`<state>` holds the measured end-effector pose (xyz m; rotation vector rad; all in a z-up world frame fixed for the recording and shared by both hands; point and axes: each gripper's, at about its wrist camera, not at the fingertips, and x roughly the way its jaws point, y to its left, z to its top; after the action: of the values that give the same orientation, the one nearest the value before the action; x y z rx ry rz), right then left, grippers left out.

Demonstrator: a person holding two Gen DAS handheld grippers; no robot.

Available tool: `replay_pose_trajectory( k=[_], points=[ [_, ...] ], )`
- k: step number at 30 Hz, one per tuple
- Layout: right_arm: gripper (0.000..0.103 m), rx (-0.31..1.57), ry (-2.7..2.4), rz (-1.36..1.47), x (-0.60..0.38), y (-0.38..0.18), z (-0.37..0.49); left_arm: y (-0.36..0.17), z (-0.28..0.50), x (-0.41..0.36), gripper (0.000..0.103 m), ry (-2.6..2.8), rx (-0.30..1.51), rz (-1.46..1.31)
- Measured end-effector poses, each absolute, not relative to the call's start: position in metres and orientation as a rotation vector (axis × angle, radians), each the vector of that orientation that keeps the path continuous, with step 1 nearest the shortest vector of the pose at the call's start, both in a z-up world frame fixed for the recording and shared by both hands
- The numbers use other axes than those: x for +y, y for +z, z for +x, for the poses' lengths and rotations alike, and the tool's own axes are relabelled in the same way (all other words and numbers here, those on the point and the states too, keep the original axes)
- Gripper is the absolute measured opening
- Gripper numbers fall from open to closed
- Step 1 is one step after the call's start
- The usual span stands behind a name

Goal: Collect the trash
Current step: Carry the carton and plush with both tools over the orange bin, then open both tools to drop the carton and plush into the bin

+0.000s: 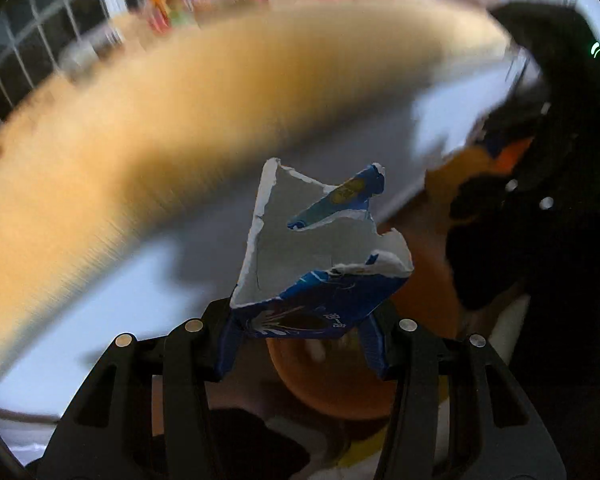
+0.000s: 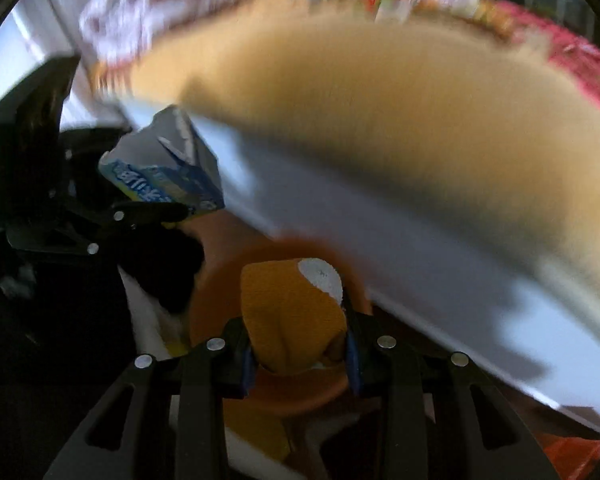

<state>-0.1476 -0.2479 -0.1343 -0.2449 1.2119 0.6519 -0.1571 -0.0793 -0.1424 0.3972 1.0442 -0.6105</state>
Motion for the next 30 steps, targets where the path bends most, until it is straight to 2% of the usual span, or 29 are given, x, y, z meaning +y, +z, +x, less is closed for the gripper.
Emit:
replay_pose_trajectory(
  k=[8,12,15,19,21,24,30],
  points=[
    [0.034,1.517,0.682,-0.389,-0.211,-0.258,-0.142,-0.238,-0.138,-0.102,0.049,-0.620,1.357,0.498],
    [0.035,1.576,0.683,-0.415,-0.205,-0.285,-0.141,-0.276,-0.129,-0.112,0.048,-0.593,1.440,0.567],
    [0.037,1.600,0.670,-0.411,-0.204,-0.297,-0.138,-0.303,-0.129,-0.118,0.048,-0.560,1.492,0.642],
    [0.041,1.612,0.671,-0.437,-0.203,-0.305,-0.141,-0.313,-0.126,-0.120,0.049,-0.559,1.521,0.660],
    [0.061,1.619,0.667,-0.438,-0.204,-0.307,-0.138,-0.313,-0.125,-0.119,0.051,-0.549,1.524,0.663],
    [0.062,1.608,0.669,-0.437,-0.206,-0.304,-0.136,-0.315,-0.129,-0.121,0.052,-0.540,1.533,0.684],
    [0.062,1.585,0.647,-0.408,-0.214,-0.294,-0.137,-0.306,-0.133,-0.126,0.065,-0.550,1.492,0.700]
  ],
)
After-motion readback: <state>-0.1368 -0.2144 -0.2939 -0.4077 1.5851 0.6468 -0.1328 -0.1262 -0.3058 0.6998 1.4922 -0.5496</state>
